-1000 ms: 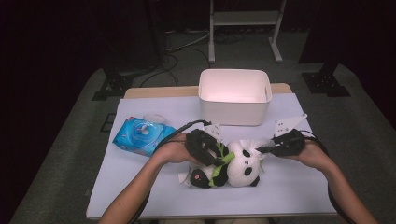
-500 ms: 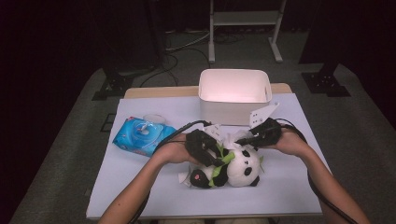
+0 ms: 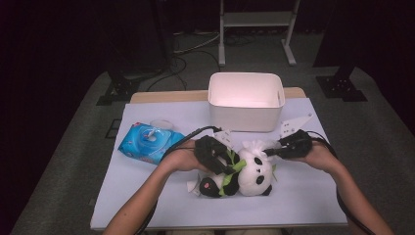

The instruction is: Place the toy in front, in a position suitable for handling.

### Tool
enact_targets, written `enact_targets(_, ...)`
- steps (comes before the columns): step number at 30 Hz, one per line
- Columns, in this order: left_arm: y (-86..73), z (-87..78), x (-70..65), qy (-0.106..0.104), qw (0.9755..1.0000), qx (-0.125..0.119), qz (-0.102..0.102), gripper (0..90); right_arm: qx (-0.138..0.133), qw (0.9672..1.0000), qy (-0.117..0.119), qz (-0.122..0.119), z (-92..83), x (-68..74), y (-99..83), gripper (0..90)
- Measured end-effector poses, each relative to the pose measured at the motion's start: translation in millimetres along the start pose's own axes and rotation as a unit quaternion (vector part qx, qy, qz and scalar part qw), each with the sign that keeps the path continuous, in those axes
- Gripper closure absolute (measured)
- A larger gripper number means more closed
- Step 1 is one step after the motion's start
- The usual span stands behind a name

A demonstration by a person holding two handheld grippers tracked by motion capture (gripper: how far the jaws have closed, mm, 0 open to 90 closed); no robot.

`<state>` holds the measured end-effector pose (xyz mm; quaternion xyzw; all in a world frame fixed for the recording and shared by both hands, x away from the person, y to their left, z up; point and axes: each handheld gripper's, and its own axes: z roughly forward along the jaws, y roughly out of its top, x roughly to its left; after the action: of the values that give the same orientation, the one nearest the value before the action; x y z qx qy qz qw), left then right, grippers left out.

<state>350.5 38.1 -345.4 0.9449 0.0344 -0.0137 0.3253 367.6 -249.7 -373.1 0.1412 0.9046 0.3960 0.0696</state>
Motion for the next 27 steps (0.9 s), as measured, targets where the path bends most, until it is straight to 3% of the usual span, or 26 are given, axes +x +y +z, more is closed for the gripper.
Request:
enact_targets(8,-0.2,0.3,3.0,0.002,1.0000,-0.001,-0.003,49.9,-0.007,0.9998,-0.004,0.019,-8.3,11.2,-25.1,80.3)
enact_targets(17,2.0,2.9,12.0,0.011,0.9998,0.001,-0.018,50.2,-0.010,0.9998,0.003,0.019,-11.7,26.1,-40.3,80.3)
enact_targets(23,1.2,4.0,22.0,0.012,0.9993,-0.002,-0.035,49.7,-0.013,0.9998,0.012,-0.003,-11.1,35.5,-35.2,80.3)
enact_targets(27,3.6,4.7,22.8,0.015,0.9993,0.004,-0.035,49.5,-0.003,0.9996,0.015,-0.024,-9.4,41.1,-24.2,80.3)
